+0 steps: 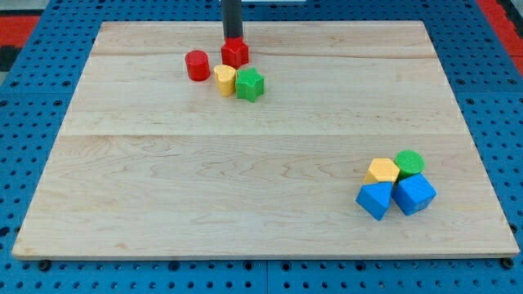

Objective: Push the red star towards the blue triangle

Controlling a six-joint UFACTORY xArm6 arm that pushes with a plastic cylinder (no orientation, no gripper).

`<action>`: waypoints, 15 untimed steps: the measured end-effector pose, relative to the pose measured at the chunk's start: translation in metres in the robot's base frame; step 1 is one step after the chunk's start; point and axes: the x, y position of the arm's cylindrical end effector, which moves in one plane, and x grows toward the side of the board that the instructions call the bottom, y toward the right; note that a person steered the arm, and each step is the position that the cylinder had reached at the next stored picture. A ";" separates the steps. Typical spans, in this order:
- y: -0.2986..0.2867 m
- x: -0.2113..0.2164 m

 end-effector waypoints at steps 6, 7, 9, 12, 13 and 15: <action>-0.003 0.190; -0.003 0.212; -0.048 0.226; 0.013 0.253; -0.015 0.236; 0.017 0.220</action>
